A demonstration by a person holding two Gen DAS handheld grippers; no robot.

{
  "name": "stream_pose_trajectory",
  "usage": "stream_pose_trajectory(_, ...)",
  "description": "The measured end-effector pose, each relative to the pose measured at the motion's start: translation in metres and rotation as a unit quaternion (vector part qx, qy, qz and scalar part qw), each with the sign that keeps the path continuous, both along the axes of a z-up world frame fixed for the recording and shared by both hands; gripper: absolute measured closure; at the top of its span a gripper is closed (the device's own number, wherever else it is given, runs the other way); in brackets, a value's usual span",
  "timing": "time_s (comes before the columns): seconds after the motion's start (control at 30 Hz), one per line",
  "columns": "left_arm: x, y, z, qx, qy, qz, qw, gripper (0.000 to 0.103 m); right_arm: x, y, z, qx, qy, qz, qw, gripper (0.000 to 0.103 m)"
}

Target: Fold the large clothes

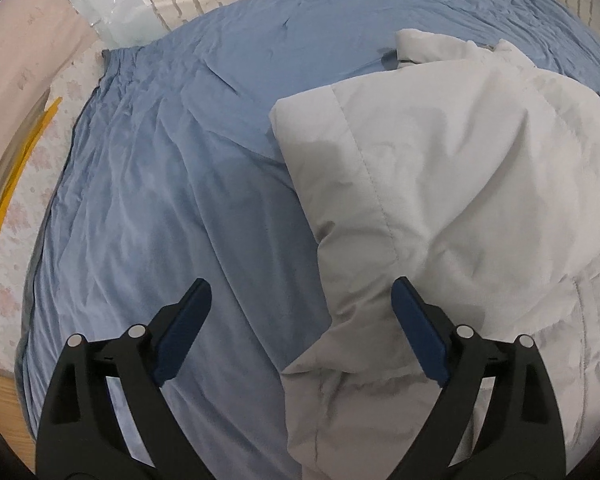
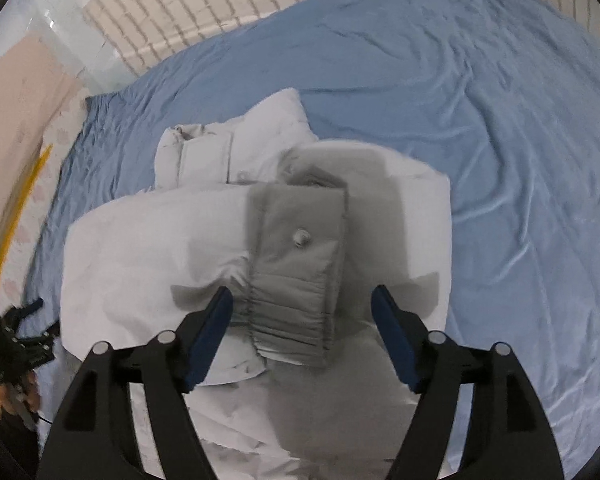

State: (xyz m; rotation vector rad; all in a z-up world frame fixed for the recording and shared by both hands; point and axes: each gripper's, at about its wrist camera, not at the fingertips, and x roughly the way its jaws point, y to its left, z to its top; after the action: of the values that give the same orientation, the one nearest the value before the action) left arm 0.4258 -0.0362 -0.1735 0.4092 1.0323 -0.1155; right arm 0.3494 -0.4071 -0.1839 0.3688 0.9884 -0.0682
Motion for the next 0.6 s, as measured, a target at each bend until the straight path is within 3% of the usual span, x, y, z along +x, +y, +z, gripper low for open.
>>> stream_pose_trajectory(0.13, 0.003, 0.003, 0.002, 0.006, -0.007, -0.002, 1.0, 0.012, 0.001, 0.015, 0.012, -0.046, -0.003, 0.019, 0.999, 0.027)
stream_pose_trajectory(0.27, 0.024, 0.005, -0.001, -0.04, 0.021, 0.006, 0.9989, 0.012, 0.014, 0.027, 0.007, -0.078, 0.017, 0.03, 0.996, 0.015)
stream_pose_trajectory(0.43, 0.033, 0.004, -0.017, -0.058, 0.034, 0.015, 0.9977, 0.012, 0.03, 0.03, -0.03, -0.042, 0.057, 0.032, 0.997, 0.015)
stream_pose_trajectory(0.5, 0.032, 0.005, -0.018, -0.062, 0.032, 0.017, 0.9974, 0.012, 0.03, 0.032, -0.028, -0.051, 0.046, 0.038, 0.997, 0.029)
stream_pose_trajectory(0.57, 0.031, 0.005, -0.014, -0.055, 0.029, 0.018, 0.9979, 0.012, 0.028, 0.037, -0.022, -0.08, 0.04, 0.039, 0.995, 0.058)
stream_pose_trajectory(0.6, 0.03, 0.004, -0.012, -0.047, 0.025, 0.018, 0.9984, 0.012, 0.027, 0.039, -0.018, -0.092, 0.037, 0.04, 0.994, 0.061)
